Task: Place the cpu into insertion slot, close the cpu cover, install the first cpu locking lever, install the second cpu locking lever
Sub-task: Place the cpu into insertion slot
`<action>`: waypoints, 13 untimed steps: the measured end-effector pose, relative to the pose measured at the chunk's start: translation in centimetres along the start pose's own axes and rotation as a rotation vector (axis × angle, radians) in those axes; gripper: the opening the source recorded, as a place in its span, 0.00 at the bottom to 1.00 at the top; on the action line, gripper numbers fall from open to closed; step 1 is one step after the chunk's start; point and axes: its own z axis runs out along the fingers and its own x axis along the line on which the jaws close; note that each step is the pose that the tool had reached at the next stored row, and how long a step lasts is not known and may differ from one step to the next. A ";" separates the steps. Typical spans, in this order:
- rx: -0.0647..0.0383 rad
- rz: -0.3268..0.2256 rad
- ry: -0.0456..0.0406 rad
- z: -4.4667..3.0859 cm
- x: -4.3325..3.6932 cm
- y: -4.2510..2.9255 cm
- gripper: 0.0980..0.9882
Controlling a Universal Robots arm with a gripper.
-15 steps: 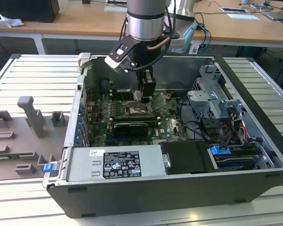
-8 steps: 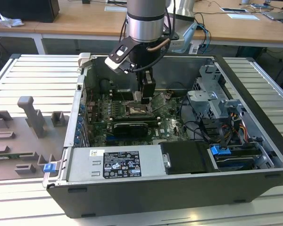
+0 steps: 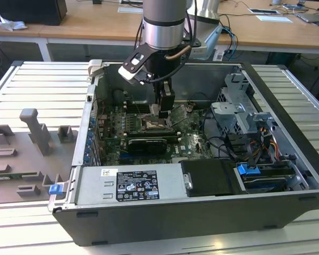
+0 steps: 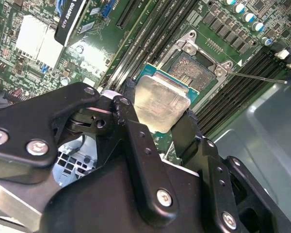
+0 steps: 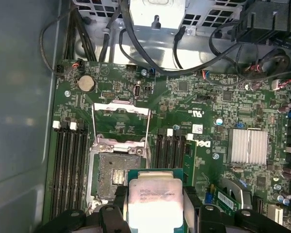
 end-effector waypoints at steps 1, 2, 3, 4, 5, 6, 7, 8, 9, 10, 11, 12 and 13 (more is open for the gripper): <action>0.000 0.000 -0.0001 0.10 0.07 0.00 0.50; 0.000 0.000 -0.0001 0.17 0.12 0.00 0.50; 0.000 0.000 -0.0002 0.25 0.18 0.00 0.50; 0.000 0.000 -0.0001 0.33 0.24 0.00 0.50; 0.000 0.000 0.0000 0.41 0.29 0.00 0.50; 0.000 0.000 -0.0002 0.63 0.39 0.00 0.50; 0.000 0.001 -0.0002 1.00 0.65 0.00 0.50; 0.000 0.002 -0.0003 1.35 0.97 0.00 0.50; 0.000 0.004 -0.0003 1.59 1.23 0.01 0.50; 0.000 0.005 -0.0003 1.83 1.49 0.02 0.50; 0.000 0.005 -0.0004 2.00 1.66 0.02 0.50; 0.000 0.005 -0.0004 2.19 1.80 0.02 0.50; 0.000 0.005 -0.0003 2.46 1.99 0.00 0.50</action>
